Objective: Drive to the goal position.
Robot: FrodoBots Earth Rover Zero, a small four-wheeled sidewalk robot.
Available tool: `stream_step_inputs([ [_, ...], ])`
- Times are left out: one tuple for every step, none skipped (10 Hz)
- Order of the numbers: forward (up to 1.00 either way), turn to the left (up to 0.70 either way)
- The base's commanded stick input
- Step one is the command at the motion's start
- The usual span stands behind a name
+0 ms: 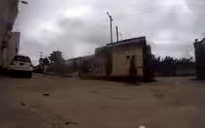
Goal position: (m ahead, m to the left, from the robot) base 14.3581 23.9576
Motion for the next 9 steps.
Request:
stream_step_inputs([
  [0.30, 0.00],
  [0.30, 0.00],
  [0.30, 0.00],
  [0.30, 0.00],
  [0.30, 0.00],
  [0.30, 0.00],
  [0.30, 0.00],
  [0.30, 0.00],
  [0.30, 0.00],
])
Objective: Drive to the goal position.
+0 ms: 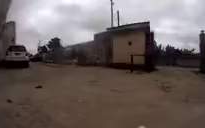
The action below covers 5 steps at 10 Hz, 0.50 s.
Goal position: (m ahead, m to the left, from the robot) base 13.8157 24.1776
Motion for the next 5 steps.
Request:
stream_step_inputs([
  [0.30, 0.00],
  [0.30, 0.00],
  [0.30, 0.00],
  [0.30, 0.00],
  [0.30, 0.00],
])
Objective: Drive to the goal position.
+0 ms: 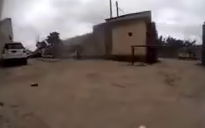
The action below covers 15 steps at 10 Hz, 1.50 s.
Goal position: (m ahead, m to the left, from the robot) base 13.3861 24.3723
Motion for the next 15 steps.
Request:
stream_step_inputs([
  [0.30, 0.00],
  [0.30, 0.00],
  [0.30, 0.00],
  [0.30, 0.00],
  [0.30, 0.00],
  [0.30, 0.00],
  [0.30, 0.51],
  [0.30, 0.60],
  [0.30, 0.60],
  [0.30, 0.60],
  [0.30, 0.60],
  [0.30, 0.60],
  [0.30, 0.60],
  [0.30, 0.54],
  [0.30, 0.14],
])
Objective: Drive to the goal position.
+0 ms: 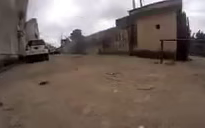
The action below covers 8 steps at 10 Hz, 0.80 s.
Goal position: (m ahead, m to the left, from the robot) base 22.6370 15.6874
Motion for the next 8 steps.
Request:
stream_step_inputs([
  [0.30, 0.00],
  [0.30, 0.00],
  [0.30, 0.00],
  [0.30, 0.00],
  [0.30, 0.00],
  [0.30, 0.00],
  [0.30, 0.00],
  [0.30, 0.00],
])
